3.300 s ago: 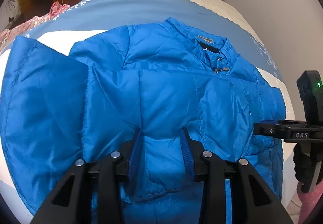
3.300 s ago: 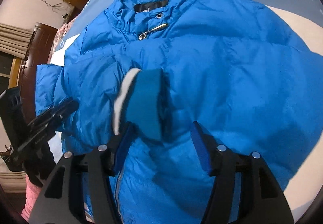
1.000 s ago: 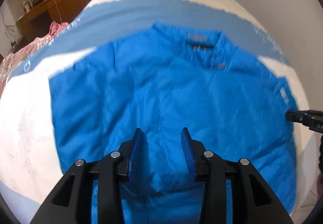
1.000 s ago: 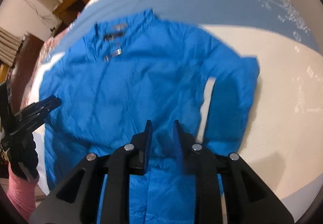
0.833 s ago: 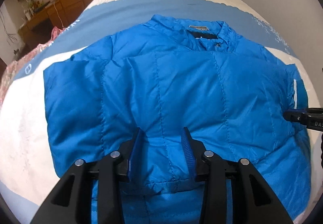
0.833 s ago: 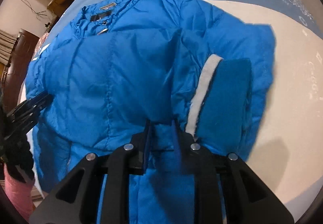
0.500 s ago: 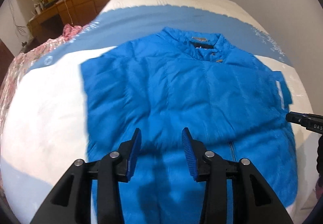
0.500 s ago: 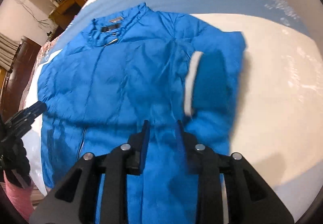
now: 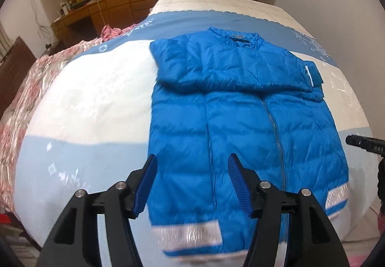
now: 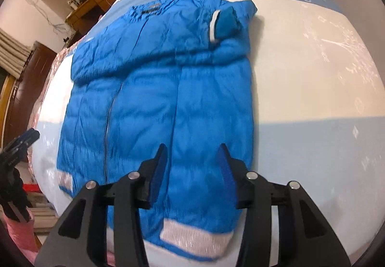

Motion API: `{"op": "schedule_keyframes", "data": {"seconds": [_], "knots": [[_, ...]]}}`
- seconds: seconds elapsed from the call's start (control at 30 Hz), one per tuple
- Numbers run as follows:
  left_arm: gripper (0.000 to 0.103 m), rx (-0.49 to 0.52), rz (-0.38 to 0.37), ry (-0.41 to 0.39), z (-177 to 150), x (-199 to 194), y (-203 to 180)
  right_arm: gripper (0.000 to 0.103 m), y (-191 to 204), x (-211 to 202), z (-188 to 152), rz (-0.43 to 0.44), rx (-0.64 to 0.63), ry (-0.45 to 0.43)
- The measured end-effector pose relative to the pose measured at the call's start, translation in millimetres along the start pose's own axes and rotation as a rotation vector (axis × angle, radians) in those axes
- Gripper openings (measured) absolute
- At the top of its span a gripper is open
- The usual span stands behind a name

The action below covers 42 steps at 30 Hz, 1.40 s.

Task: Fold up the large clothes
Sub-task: 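Grasp the hem at the reflective bands with both grippers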

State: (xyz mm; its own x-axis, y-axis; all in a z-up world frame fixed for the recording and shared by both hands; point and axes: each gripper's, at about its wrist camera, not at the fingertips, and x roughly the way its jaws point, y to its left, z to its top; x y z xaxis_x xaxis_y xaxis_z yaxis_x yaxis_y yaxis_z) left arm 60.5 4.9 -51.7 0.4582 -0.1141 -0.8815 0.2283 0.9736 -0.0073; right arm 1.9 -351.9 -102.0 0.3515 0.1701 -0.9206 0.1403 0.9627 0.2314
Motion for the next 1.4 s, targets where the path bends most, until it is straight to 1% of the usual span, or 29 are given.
{"op": "schedule_keyframes", "data": {"seconds": [0.07, 0.1, 0.23, 0.3, 0.37, 0.47, 0.6, 0.67, 0.77, 0.83, 0.87, 0.9, 1.03, 1.07, 1.1, 1.13, 1.2, 1.23, 1.3, 1.33, 1.4], "knots": [[0.062, -0.008, 0.015, -0.003, -13.3, -7.6, 3.5, 0.052, 1.9, -3.3, -16.2, -0.006, -0.007, 0.009], [0.063, -0.008, 0.021, -0.004, -17.4, -9.7, 4.2, 0.055, 2.3, -4.2, -24.6, -0.009, -0.007, 0.016], [0.064, -0.026, 0.041, -0.004, -38.0, -20.0, 11.0, 0.060, 0.6, -2.5, -50.9, -0.016, 0.003, 0.046], [0.068, -0.028, 0.047, -0.010, -47.4, -25.3, 13.0, 0.065, -2.2, 0.7, -64.0, -0.020, 0.018, 0.064], [0.072, -0.027, 0.049, -0.015, -55.1, -28.0, 15.2, 0.066, -4.5, 5.1, -73.9, -0.024, 0.031, 0.083], [0.072, -0.030, 0.060, 0.001, -67.7, -26.4, 17.3, 0.067, -7.9, 11.4, -86.1, -0.021, 0.051, 0.105], [0.073, -0.031, 0.054, 0.019, -80.5, -23.6, 20.7, 0.073, -10.1, 18.1, -101.2, -0.020, 0.066, 0.125], [0.075, -0.033, 0.039, 0.038, -87.4, -17.3, 24.0, 0.074, -10.9, 22.6, -108.1, -0.016, 0.074, 0.136], [0.076, -0.048, 0.023, 0.068, -96.4, -4.9, 31.5, 0.075, -15.6, 29.5, -116.6, 0.002, 0.095, 0.149], [0.076, -0.085, 0.017, 0.102, -104.4, 10.0, 45.3, 0.076, -19.1, 33.3, -120.6, 0.028, 0.115, 0.150], [0.076, -0.100, 0.001, 0.112, -106.6, 13.9, 50.0, 0.076, -20.8, 34.1, -122.1, 0.037, 0.121, 0.148], [0.076, -0.128, -0.039, 0.124, -109.8, 21.1, 57.9, 0.078, -21.6, 34.7, -122.9, 0.045, 0.123, 0.144], [0.076, -0.184, -0.087, 0.159, -117.1, 45.6, 72.9, 0.079, -17.4, 34.5, -124.0, 0.066, 0.090, 0.132], [0.076, -0.197, -0.126, 0.169, -118.7, 52.7, 75.2, 0.078, -15.3, 34.5, -124.4, 0.085, 0.078, 0.133], [0.076, -0.213, -0.144, 0.181, -119.7, 58.1, 76.5, 0.076, -13.2, 34.8, -125.0, 0.105, 0.069, 0.135], [0.076, -0.226, -0.162, 0.185, -120.3, 61.1, 77.2, 0.076, -11.2, 35.5, -124.6, 0.105, 0.064, 0.137], [0.076, -0.247, -0.230, 0.193, -120.7, 68.5, 74.4, 0.069, -9.6, 37.1, -124.3, 0.092, 0.043, 0.140], [0.075, -0.244, -0.237, 0.194, -120.4, 70.1, 71.1, 0.067, -10.2, 37.4, -123.5, 0.098, 0.046, 0.141], [0.072, -0.213, -0.250, 0.201, -118.8, 73.0, 60.2, 0.054, -13.4, 38.0, -120.8, 0.115, 0.052, 0.145], [0.065, -0.203, -0.252, 0.202, -117.4, 73.7, 56.4, 0.051, -15.0, 38.7, -118.7, 0.119, 0.054, 0.148], [0.040, -0.180, -0.251, 0.208, -114.5, 74.6, 47.6, 0.031, -18.4, 38.4, -114.9, 0.143, 0.062, 0.150]]}}
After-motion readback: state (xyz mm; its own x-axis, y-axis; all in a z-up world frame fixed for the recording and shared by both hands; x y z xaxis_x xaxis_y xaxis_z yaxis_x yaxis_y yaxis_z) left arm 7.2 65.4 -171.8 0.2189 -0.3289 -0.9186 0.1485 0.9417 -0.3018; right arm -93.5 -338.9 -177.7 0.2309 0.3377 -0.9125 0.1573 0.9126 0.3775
